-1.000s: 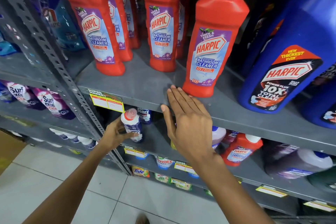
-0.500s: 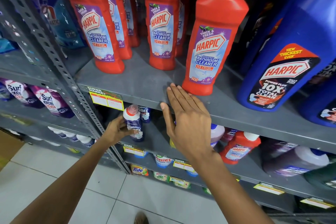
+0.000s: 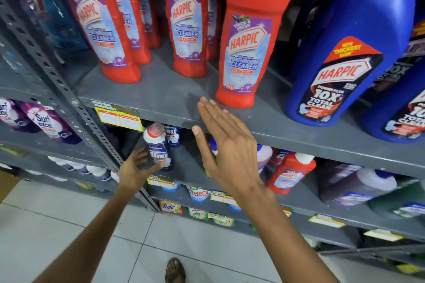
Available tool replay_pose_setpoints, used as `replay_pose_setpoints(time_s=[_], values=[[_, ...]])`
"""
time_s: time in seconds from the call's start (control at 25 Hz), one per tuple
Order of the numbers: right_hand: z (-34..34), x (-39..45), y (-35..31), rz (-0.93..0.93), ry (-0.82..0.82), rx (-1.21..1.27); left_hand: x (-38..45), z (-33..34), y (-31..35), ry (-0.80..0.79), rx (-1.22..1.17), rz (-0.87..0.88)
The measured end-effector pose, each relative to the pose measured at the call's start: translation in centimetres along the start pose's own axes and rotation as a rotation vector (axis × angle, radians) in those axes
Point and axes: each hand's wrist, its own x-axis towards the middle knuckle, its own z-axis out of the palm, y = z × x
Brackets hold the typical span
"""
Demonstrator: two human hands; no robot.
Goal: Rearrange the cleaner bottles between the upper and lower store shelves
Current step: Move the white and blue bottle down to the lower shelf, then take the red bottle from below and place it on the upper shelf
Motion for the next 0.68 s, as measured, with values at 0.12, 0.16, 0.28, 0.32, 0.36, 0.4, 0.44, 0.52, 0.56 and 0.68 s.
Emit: replay_pose_setpoints(time_s=[0.12,0.16,0.28,0.32,0.36,0.4,0.44,0.52,0.56,0.68], values=[[-1.9,-5.1,1.7,-0.013,0.130,0.141,-5.7,4.7,-2.6,0.142,0.087,-0.032],[-2.6,-7.2,2.6,-0.004,0.150,0.146,-7.7,6.9,-3.2,0.066,0.102,0.009],[-4.8,-13.5,6.7,0.124,0.128,0.092,-12.7,14.6,-2.2,-0.243,0.081,0.184],[-5.5,-15.5,8.3,0.190,0.107,0.074,-13.9,17.1,-1.0,-0.317,0.035,0.215],[-6.2,-17.3,9.9,0.259,0.084,0.060,-14.8,19.4,0.6,-0.370,-0.014,0.243],[-7.0,-19.2,11.7,0.332,0.058,0.047,-15.6,21.8,2.3,-0.406,-0.052,0.284],[-7.6,-20.9,13.4,0.410,0.028,0.033,-16.4,23.9,3.9,-0.419,-0.065,0.346],[-8.3,-24.1,16.5,0.575,-0.054,0.009,-17.6,27.1,6.8,-0.441,-0.079,0.439],[-8.3,-25.5,18.0,0.647,-0.102,-0.005,-18.0,28.4,7.9,-0.441,-0.085,0.451],[-7.2,-28.3,21.7,0.763,-0.288,-0.046,-17.6,31.0,9.8,-0.383,-0.024,0.441]])
